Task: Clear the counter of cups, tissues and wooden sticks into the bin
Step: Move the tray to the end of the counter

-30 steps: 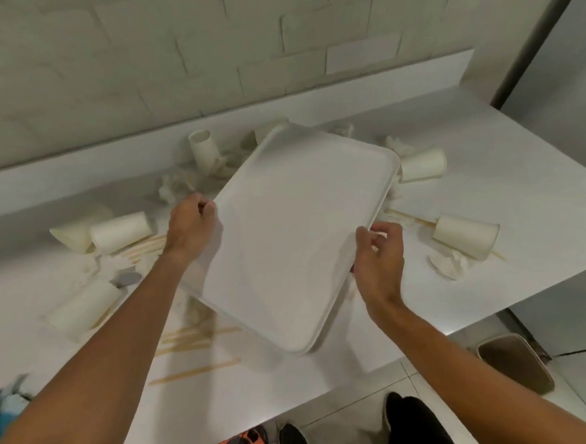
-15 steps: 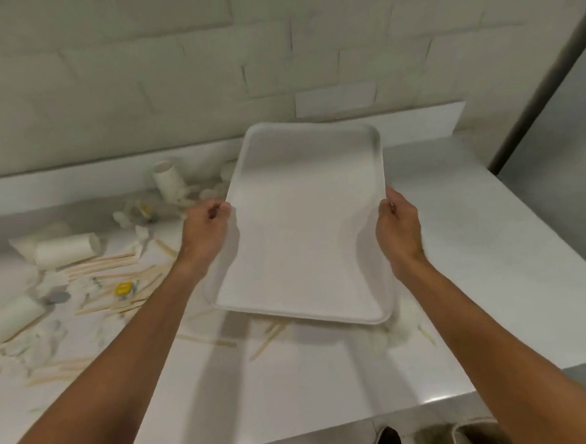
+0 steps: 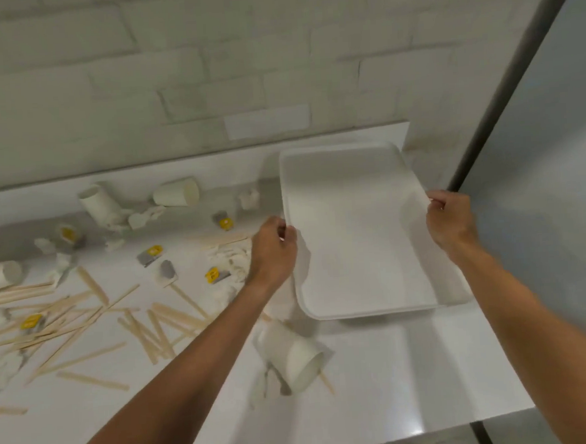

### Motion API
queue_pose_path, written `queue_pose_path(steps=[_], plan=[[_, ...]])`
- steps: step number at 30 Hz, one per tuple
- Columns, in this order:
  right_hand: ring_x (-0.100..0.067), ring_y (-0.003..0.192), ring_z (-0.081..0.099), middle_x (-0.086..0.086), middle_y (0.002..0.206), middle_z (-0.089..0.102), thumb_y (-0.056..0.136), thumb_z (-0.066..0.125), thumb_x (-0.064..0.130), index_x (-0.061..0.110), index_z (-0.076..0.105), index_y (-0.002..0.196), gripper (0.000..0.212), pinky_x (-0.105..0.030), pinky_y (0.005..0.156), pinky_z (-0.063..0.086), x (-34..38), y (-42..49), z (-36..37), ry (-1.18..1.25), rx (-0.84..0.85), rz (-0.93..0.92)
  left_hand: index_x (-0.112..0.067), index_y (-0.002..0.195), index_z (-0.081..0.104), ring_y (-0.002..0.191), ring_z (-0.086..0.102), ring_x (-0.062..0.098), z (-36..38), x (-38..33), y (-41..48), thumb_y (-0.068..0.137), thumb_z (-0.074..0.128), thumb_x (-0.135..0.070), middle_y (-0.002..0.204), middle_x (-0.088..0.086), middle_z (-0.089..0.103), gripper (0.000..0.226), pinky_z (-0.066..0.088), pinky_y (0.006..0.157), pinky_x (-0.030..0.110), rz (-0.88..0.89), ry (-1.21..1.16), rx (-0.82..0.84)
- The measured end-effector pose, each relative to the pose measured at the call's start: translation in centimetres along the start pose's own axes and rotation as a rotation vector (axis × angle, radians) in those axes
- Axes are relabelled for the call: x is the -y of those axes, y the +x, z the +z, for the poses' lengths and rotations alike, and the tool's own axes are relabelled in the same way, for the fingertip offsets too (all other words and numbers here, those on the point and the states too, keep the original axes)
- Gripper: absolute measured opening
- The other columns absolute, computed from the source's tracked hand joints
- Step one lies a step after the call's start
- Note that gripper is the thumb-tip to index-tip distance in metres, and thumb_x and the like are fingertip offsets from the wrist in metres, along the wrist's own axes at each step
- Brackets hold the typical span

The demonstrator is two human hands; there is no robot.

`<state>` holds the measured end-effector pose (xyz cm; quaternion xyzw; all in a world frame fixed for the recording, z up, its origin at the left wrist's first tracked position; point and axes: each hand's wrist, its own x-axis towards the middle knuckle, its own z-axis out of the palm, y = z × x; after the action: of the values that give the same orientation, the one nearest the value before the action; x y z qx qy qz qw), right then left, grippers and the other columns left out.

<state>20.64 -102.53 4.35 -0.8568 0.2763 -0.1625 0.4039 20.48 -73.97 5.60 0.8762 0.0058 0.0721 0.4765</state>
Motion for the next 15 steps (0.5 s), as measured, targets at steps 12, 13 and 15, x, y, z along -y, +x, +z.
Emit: queue_pose_path(steps=[12, 13, 15], plan=[[-0.036, 0.084, 0.062, -0.023, 0.091, 0.069, 0.087, 0.042, -0.01, 0.002, 0.073, 0.101, 0.036, -0.026, 0.069, 0.037, -7.5, 4.6, -0.9, -0.149, -0.026, 0.048, -0.004, 0.132, 0.045, 0.107, 0.063, 0.037, 10.4, -0.3, 0.9, 0.095, 0.045, -0.006, 0.116, 0.018, 0.061, 0.037, 0.053, 0.09, 0.042, -0.046, 0.384, 0.388], [-0.035, 0.08, 0.06, -0.022, 0.087, 0.068, 0.087, 0.042, -0.01, 0.002, 0.073, 0.1, 0.036, -0.026, 0.069, 0.037, -7.7, 5.1, -0.6, -0.147, -0.029, 0.042, -0.006, 0.138, 0.04, 0.108, 0.063, 0.037, 10.9, -0.1, 1.1, 0.094, 0.045, -0.003, 0.118, 0.018, 0.061, 0.044, 0.053, 0.091, 0.043, -0.035, 0.398, 0.397], [-0.032, 0.079, 0.058, -0.019, 0.082, 0.066, 0.087, 0.043, -0.009, 0.003, 0.073, 0.101, 0.035, -0.026, 0.069, 0.036, -7.7, 6.0, 0.0, -0.137, -0.026, 0.031, -0.008, 0.143, 0.035, 0.108, 0.063, 0.036, 11.7, 0.4, 1.7, 0.093, 0.044, -0.001, 0.119, 0.017, 0.061, 0.051, 0.053, 0.092, 0.043, -0.025, 0.413, 0.398]])
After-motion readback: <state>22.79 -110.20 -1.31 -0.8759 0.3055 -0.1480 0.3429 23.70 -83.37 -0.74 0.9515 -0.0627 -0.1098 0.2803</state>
